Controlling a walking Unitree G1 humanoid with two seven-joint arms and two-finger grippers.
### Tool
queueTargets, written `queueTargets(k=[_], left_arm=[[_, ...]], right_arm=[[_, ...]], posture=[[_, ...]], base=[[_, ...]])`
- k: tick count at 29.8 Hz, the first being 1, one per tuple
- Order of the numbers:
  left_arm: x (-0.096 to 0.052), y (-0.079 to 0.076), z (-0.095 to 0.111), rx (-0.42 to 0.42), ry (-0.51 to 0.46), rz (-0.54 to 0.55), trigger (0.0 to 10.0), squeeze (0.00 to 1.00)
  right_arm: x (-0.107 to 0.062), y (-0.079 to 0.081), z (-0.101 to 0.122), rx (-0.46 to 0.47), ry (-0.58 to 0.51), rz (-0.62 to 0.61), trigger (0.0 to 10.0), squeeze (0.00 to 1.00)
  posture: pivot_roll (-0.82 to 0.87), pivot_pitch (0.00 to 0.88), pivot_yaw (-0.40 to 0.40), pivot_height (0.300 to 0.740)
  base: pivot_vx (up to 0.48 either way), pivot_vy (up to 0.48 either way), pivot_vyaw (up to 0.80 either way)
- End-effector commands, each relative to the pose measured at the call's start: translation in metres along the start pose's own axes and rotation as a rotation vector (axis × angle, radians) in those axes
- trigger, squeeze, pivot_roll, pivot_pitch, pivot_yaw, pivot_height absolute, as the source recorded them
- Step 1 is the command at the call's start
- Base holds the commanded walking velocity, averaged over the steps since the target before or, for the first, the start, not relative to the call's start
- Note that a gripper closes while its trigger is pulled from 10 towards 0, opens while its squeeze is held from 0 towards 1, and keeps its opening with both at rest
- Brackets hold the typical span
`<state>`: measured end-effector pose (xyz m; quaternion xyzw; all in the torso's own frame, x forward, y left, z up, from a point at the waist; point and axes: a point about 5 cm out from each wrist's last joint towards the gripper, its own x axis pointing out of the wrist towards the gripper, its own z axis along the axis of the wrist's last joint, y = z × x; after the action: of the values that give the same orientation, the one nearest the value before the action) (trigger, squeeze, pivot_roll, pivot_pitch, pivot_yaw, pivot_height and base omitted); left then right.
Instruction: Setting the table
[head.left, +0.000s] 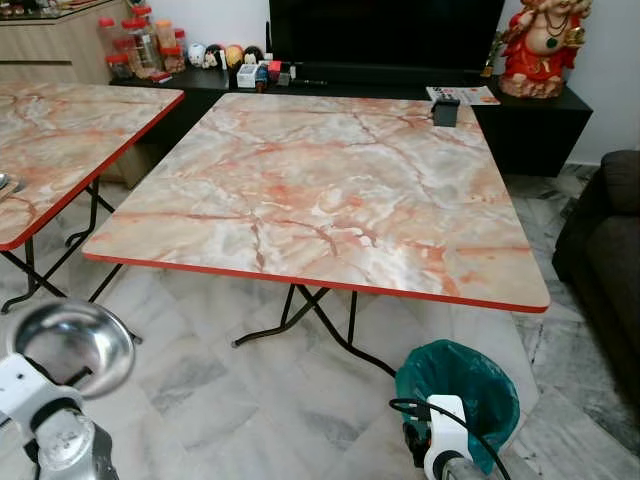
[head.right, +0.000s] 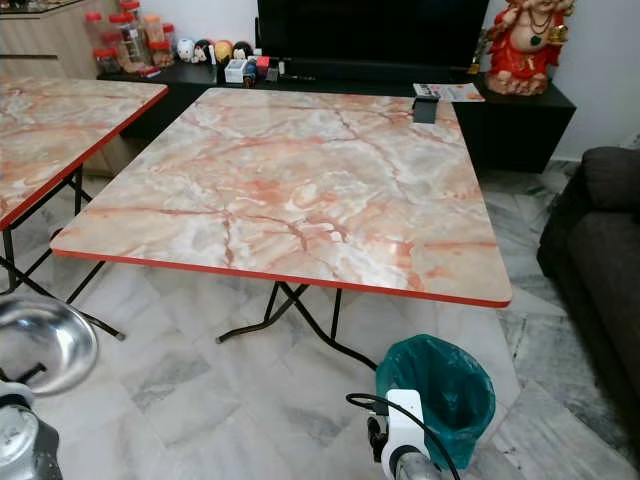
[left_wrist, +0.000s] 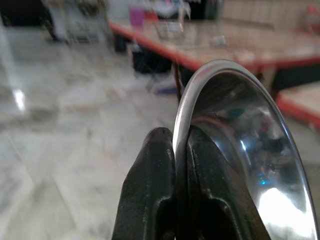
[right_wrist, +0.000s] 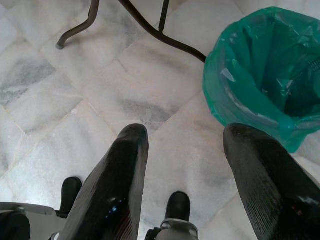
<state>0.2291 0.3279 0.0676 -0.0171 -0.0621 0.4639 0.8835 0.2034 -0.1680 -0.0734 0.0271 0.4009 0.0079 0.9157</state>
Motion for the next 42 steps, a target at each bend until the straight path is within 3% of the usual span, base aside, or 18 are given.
queueTargets(k=[1,3,5,7,12,14,16,19,22,25,29,42], left_arm=[[0.014,-0.005,0.036,-0.004,-0.159,0.044,10.0,0.0],[0.022,-0.011,0.064,-0.016,-0.27,0.07,10.0,0.0],[0.024,-0.013,0.071,-0.021,-0.294,0.071,10.0,0.0],[0.027,-0.027,0.095,-0.087,-0.357,0.028,10.0,0.0],[0.025,-0.062,0.116,-0.377,-0.271,-0.154,10.0,0.0],[0.018,-0.09,0.124,-0.494,-0.191,-0.324,10.0,0.0],[0.012,-0.104,0.123,-0.537,-0.15,-0.398,10.0,0.0],[0.008,-0.111,0.122,-0.584,-0.107,-0.447,10.0,0.0],[0.008,-0.11,0.123,-0.59,-0.101,-0.456,10.0,0.0],[-0.04,-0.166,0.093,-0.543,0.104,-0.715,10.0,0.0],[-0.058,-0.185,0.09,-0.57,0.167,-0.782,10.0,0.0],[-0.055,-0.193,0.101,-0.584,0.153,-0.831,10.0,0.0]], right_arm=[[0.001,0.002,0.002,-0.011,0.003,0.007,10.0,0.0],[0.001,0.004,0.001,-0.01,0.004,0.011,10.0,0.0],[0.001,0.005,0.001,-0.01,0.005,0.012,10.0,0.0],[0.001,0.007,0.002,-0.008,0.004,0.016,10.0,0.0],[0.002,0.007,0.003,-0.002,0.0,0.012,10.0,0.0],[0.001,0.006,0.002,0.001,0.0,0.008,10.0,0.0],[0.001,0.006,0.003,0.011,-0.008,0.003,10.0,0.0],[0.001,0.006,0.003,0.014,-0.011,0.001,10.0,0.0],[0.001,0.006,0.003,0.014,-0.011,0.001,10.0,0.0],[0.001,0.003,0.003,0.014,-0.006,-0.011,10.0,0.0],[0.0,0.001,-0.001,0.012,0.016,-0.021,10.0,0.0],[-0.001,-0.001,-0.003,0.002,0.008,-0.025,10.0,0.0]], posture=[[0.1,0.0,-0.007,0.719],[0.11,0.0,-0.005,0.719],[0.11,0.0,-0.005,0.719],[0.11,0.0,0.0,0.719],[0.11,0.0,0.0,0.719],[0.11,0.0,0.0,0.719],[0.09,0.0,0.007,0.719],[0.09,0.0,0.007,0.719],[0.09,0.0,0.007,0.719],[0.07,0.0,0.013,0.719],[0.05,0.0,0.021,0.719],[0.04,0.0,0.033,0.719]], base=[[0.0,0.0,0.0],[0.0,0.0,0.0],[0.0,0.0,0.0],[0.0,0.0,0.0],[0.0,0.0,0.0],[0.0,0.0,0.0],[0.0,0.0,0.0],[0.0,0.0,0.0],[0.0,0.0,0.0],[0.0,0.0,0.0],[0.067,0.0,-0.29],[0.311,0.0,-0.21]])
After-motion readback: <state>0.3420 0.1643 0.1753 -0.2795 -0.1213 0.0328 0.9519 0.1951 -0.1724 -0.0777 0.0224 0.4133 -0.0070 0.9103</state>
